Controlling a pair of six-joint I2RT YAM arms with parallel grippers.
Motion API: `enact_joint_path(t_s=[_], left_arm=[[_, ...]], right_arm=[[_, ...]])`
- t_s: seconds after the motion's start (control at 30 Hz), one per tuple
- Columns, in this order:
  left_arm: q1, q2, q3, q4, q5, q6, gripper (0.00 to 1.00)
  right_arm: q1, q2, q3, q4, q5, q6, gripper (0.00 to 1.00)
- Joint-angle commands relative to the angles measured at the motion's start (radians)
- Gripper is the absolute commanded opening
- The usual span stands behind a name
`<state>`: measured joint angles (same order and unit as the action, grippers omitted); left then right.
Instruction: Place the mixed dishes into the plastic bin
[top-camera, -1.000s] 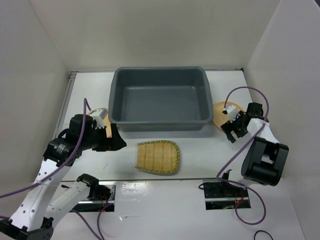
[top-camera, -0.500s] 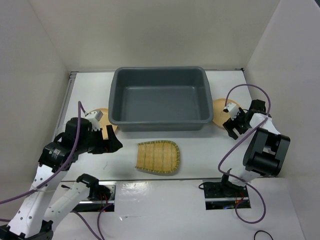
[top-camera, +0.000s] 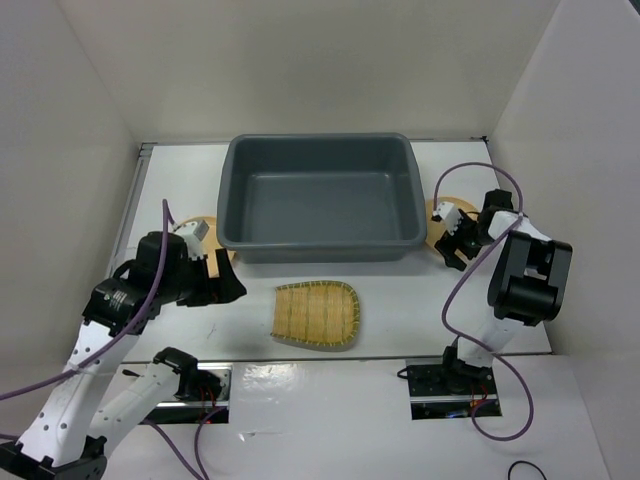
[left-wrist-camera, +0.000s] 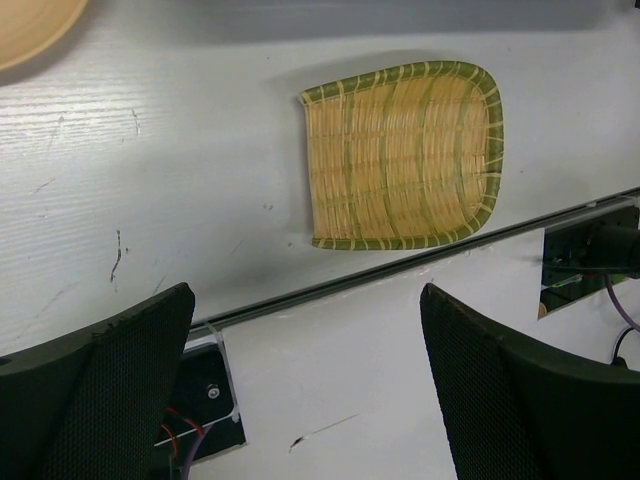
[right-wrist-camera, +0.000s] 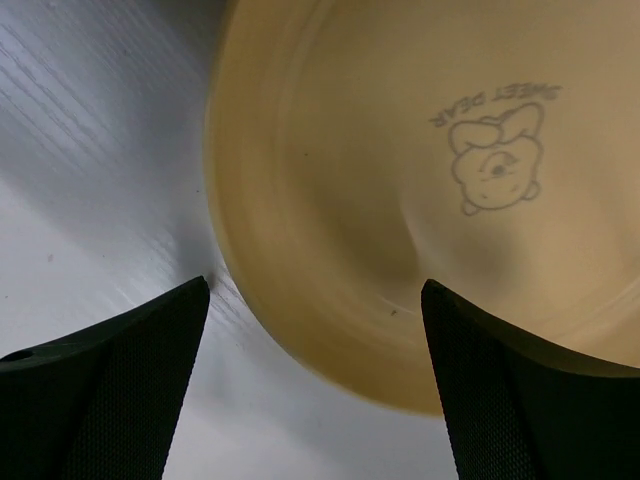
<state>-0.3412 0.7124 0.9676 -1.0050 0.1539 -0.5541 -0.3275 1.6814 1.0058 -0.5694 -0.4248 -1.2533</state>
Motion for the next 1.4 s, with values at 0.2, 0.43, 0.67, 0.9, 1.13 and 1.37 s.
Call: enact_joint_path(t_s=[0.2, 0.43, 0.67, 0.9, 1.13, 1.37], left_arm=[[-0.002, -0.018, 0.025, 0.000, -0.004, -0.021, 1.00], [-0.002, -0.027, 0.016, 0.037, 0.021, -0.041, 1.00], [-0.002, -0.047, -0.003, 0.048, 0.030, -0.050, 1.00], [-0.002, -0.094, -0.023, 0.057, 0.030, -0.069, 1.00], [-0.002, -0.094, -0.014, 0.066, -0.016, -0.069, 1.00], [-0.002, -0.094, 0.088, 0.046, -0.256, -0.150, 1.00]], right_arm=[[0.064, 0.049, 0.050, -0.029, 0.115, -0.077, 0.72], [0.087, 0.130, 0.059, -0.053, 0.202, -0.078, 0.43], [0.053, 0.106, 0.059, -0.075, 0.222, -0.078, 0.01], [-0.002, -0.112, 0.192, -0.210, 0.046, -0.063, 0.00], [0.176, -0.331, 0.448, -0.218, -0.061, 0.173, 0.00], [0.672, -0.281, 0.550, -0.164, 0.095, 0.362, 0.00]])
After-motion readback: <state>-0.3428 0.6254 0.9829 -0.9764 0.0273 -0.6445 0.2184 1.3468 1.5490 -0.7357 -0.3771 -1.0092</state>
